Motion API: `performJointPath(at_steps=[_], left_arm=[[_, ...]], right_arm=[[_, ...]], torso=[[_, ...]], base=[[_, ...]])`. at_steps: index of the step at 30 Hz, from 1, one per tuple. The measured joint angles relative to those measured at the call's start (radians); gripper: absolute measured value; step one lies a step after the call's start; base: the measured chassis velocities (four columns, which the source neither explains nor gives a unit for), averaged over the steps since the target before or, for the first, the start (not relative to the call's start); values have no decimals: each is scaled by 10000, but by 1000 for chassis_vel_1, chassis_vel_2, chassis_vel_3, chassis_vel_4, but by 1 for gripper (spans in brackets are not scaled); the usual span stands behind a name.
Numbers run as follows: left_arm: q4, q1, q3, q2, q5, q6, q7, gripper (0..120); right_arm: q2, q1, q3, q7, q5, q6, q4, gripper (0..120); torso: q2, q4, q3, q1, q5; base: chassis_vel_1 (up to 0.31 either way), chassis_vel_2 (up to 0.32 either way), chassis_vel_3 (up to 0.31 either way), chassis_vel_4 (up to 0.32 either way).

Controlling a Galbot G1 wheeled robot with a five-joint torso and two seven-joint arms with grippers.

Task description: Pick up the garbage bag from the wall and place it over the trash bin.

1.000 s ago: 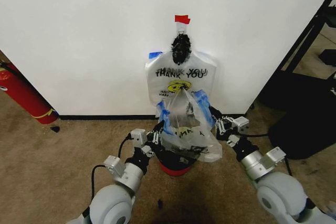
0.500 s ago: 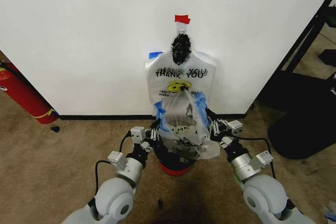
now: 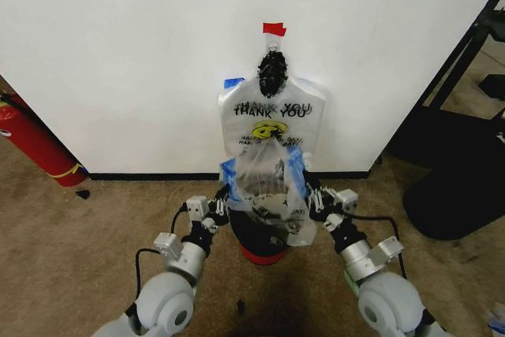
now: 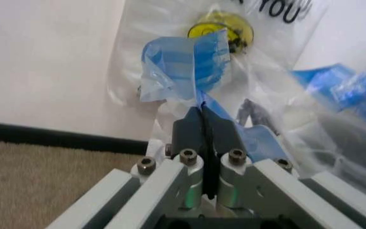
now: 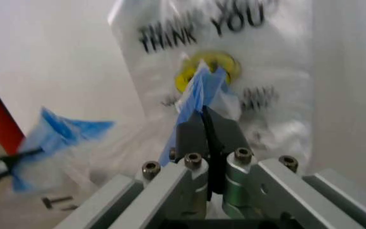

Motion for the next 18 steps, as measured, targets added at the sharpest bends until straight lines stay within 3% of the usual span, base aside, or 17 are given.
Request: performJointPath(at_steps=[18], left_arm=[[287,677,366,-561,545,-61,-569,0]], right_arm=[[183,-1046,200,300,-658,285,-705,0]], torso=[[0,0,0,0,3]], base=[[0,0,0,0]])
